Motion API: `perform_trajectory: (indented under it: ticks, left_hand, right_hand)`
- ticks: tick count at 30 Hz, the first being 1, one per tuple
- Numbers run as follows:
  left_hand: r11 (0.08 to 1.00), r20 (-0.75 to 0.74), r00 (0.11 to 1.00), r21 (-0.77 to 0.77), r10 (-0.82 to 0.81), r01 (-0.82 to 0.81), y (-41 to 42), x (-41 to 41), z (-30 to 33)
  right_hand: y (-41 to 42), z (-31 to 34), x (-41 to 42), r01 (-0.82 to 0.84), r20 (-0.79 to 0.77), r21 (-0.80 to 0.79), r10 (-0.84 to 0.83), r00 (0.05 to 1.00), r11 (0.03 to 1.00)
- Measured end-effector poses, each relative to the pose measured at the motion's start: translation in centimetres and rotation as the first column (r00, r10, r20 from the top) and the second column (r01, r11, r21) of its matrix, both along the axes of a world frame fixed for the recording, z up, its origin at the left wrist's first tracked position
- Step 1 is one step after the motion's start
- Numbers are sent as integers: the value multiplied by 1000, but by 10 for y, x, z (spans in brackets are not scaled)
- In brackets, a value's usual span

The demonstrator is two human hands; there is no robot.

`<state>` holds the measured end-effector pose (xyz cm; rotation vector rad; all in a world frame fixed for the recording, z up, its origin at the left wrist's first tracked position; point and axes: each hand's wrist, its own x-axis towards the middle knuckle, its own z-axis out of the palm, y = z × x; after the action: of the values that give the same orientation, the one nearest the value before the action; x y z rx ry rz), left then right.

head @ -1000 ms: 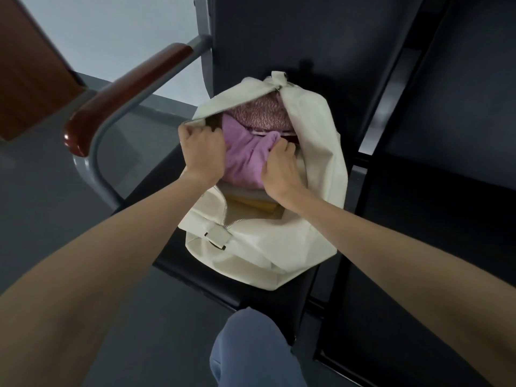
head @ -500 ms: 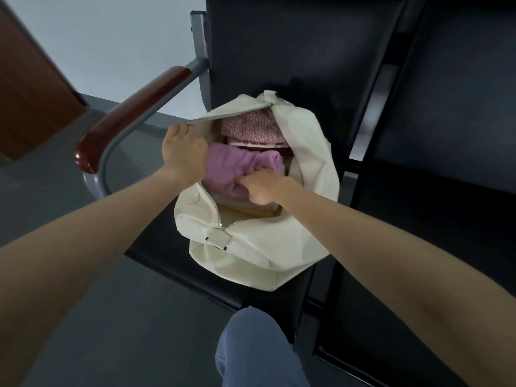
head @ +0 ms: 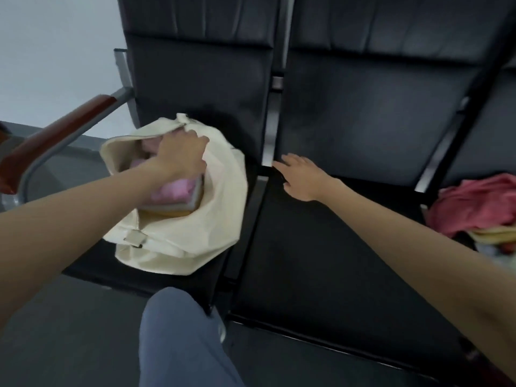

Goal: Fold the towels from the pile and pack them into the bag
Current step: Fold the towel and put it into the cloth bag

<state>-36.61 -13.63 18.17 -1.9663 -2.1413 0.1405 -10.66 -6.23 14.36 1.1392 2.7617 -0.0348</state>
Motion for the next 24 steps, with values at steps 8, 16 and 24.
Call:
perform_trajectory:
  ticks: [8, 16, 24]
  left_hand:
    - [953, 41, 955, -55, -294, 296, 53, 196, 11]
    - [790, 165, 814, -200, -557, 580, 68, 406, -16]
    - [657, 566, 648, -229, -510, 718, 57, 549, -63]
  right_hand:
    - [-22, -13, 271, 491, 2, -68, -492, 871, 868]
    - [-68, -51, 449, 805, -94, -154, -820, 565, 573]
    - [-107, -92, 529, 959, -343, -235, -936, 71, 159]
